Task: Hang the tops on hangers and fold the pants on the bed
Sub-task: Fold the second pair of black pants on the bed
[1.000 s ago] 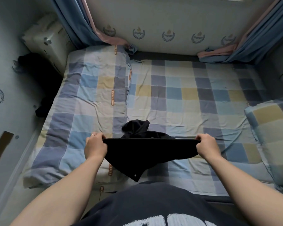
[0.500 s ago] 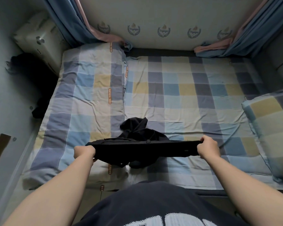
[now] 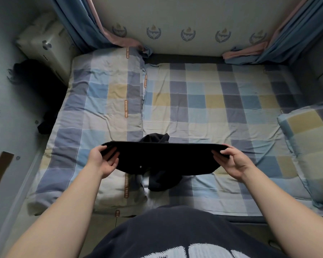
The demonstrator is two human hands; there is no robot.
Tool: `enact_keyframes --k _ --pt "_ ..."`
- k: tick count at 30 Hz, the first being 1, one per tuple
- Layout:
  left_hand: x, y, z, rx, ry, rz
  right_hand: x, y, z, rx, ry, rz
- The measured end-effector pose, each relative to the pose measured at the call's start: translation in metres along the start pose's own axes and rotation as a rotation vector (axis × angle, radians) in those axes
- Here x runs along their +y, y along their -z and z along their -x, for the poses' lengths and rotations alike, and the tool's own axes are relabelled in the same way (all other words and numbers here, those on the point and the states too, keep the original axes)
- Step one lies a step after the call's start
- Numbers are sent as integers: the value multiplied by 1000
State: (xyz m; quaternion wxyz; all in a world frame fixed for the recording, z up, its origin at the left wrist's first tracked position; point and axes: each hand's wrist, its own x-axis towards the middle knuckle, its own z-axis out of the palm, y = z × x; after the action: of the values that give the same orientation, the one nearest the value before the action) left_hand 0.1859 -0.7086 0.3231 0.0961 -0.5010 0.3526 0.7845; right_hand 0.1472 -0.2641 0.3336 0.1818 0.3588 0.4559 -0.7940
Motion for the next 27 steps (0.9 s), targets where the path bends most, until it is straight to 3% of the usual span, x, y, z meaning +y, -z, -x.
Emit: enact_keyframes --k 3,8,11,14,17,21,27 --pt "2 -10 0 -27 -151 -156 -8 -10 2 -8 168 201" --pt "21 -30 1 239 -653 -506 -41 -34 6 220 579 844" --pt "59 -53 16 310 -845 -638 -85 -56 15 373 819 1169" --pt "107 -91 38 297 -1053 -681 -130 -88 28 343 943 1053" --pt "160 -134 66 260 -1269 -626 -181 -130 48 238 951 846" --pt "226 -195 132 169 -1416 -545 -253 -191 94 84 910 511" --pt "311 -252 247 238 -1592 -517 -357 -259 182 30 862 394"
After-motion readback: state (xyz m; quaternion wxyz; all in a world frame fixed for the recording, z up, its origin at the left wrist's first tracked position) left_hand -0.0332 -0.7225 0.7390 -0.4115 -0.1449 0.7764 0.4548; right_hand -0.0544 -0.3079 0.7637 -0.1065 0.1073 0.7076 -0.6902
